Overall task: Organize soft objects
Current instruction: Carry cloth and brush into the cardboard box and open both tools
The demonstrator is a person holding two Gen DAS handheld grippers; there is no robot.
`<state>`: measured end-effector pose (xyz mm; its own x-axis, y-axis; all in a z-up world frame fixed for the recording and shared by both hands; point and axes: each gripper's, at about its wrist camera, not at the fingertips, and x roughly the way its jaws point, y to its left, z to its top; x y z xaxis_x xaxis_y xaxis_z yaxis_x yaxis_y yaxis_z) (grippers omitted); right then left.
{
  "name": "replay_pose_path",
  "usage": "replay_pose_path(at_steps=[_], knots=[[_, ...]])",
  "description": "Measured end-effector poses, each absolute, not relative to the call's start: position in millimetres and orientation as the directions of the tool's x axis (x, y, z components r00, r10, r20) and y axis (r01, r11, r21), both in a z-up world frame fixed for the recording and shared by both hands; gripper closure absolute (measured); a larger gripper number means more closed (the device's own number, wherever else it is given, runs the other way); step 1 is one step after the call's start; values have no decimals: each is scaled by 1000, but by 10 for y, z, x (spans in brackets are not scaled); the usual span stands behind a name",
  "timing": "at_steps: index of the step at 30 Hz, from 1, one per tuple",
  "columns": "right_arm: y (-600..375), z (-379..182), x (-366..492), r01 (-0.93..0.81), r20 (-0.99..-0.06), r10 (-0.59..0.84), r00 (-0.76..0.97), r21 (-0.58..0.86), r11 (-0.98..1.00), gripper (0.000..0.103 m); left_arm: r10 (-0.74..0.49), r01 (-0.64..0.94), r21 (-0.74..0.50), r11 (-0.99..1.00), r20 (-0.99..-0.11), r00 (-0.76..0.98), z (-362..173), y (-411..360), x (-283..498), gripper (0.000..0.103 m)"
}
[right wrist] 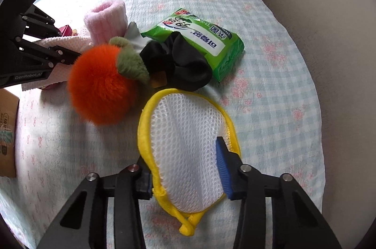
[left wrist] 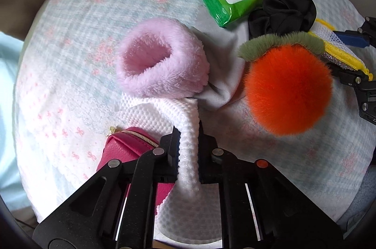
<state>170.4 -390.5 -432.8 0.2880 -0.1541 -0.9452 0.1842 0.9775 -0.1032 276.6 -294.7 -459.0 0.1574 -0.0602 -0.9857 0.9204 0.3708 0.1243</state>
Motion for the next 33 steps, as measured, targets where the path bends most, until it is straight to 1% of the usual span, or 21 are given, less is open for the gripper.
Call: replay_pose_path(at_steps=[3,7,8,14,19,26,33], knots=[[-3949,-4298,1679,208,-943,-150,296,-90,974,74,-94,902,98,420,-984,150,-4464,-2849,2805,95],[-3989,-4186,1615,228,-937,-151,316,-79,970,78,-129,881,83,466,-979,160,-4245,-2759,2776,95],[-3964,-4150,1592,229,-935,-148,321,-75,971,87,-137,877,82,473,-977,165,-4190,-2741,2822,95],[-3930,-3881,1486,249,-922,-164,351,-77,965,87,-166,857,87,508,-966,197,-3883,-2723,2737,95],[-3875,-3482,1313,249,-901,-181,395,-85,965,87,-196,831,93,549,-952,236,-3687,-2800,2650,95],[-3689,-2796,1192,211,-858,-185,479,-93,973,87,-237,768,105,631,-918,319,-2953,-2540,2426,95],[-3237,-1978,1234,84,-816,-105,569,-69,994,87,-243,650,92,754,-881,407,-2117,-1980,2144,95]])
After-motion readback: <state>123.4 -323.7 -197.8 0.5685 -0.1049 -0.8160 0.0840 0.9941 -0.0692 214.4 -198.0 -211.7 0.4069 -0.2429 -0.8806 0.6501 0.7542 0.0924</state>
